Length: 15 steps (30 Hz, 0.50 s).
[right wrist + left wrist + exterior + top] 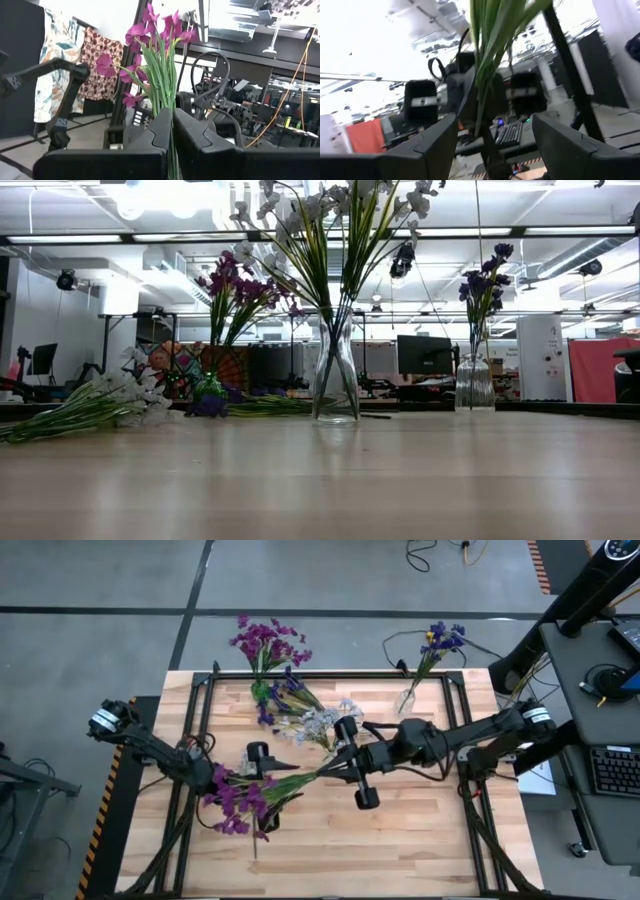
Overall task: Sort flowers into vase by color
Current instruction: Put the violet flowers into the green flower vase
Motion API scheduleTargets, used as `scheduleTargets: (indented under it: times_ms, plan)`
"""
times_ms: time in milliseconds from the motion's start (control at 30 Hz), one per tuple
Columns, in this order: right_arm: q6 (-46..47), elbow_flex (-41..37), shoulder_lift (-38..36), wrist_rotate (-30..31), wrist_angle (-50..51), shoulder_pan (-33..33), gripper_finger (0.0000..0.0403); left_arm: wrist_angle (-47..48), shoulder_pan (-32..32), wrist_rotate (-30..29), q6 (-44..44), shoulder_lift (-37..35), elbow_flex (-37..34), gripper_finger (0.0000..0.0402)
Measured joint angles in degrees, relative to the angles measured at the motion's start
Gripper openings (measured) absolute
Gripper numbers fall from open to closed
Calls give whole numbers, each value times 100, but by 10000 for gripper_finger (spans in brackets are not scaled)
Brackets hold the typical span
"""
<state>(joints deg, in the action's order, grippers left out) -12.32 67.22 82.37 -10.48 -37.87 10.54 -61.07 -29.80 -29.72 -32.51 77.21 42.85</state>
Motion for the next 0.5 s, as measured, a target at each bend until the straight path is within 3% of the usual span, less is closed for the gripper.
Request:
scheduleTargets:
  times_ms: [367, 500]
  plan:
    - [-5, -2, 247, 6, -26, 9, 12, 3, 16, 182, -237, -165, 271, 238]
    - [-79, -2, 337, 427, -56, 13, 12, 495, 36, 297, -275, -160, 403, 238]
